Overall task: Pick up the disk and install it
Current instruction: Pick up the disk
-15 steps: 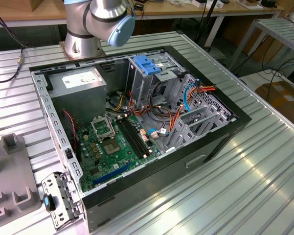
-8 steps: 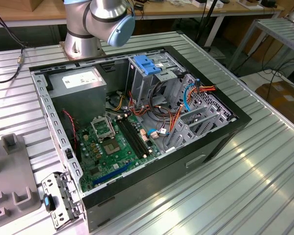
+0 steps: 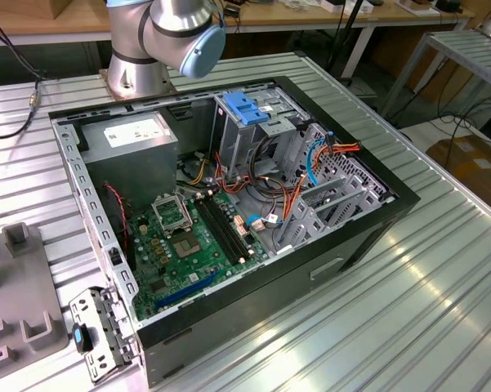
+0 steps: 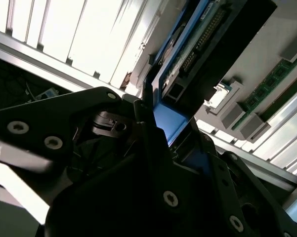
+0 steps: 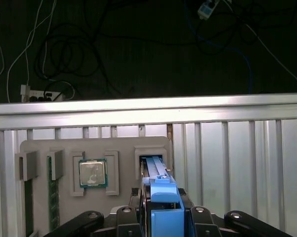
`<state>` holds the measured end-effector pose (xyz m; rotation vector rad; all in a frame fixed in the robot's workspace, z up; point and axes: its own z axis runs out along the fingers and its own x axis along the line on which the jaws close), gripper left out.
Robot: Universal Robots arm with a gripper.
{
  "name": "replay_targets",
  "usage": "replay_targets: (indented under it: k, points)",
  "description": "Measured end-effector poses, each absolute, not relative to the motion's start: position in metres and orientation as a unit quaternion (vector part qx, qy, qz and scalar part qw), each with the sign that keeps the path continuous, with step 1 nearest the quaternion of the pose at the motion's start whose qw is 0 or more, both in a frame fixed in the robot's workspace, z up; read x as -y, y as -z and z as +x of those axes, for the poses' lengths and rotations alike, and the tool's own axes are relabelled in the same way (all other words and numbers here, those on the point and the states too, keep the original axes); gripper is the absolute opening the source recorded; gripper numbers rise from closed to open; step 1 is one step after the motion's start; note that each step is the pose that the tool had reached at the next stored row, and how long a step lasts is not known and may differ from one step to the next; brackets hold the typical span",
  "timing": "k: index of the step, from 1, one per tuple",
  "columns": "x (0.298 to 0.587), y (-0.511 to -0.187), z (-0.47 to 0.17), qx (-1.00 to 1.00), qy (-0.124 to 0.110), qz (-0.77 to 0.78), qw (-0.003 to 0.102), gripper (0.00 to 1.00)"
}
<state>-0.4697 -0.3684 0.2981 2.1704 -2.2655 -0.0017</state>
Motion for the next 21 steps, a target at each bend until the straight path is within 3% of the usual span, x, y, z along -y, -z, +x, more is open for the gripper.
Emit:
replay_targets:
  k: [21]
  points:
    - [0.3684,-0.2976,-0.4694,0.719,0.001,0.695,0.002,0.37]
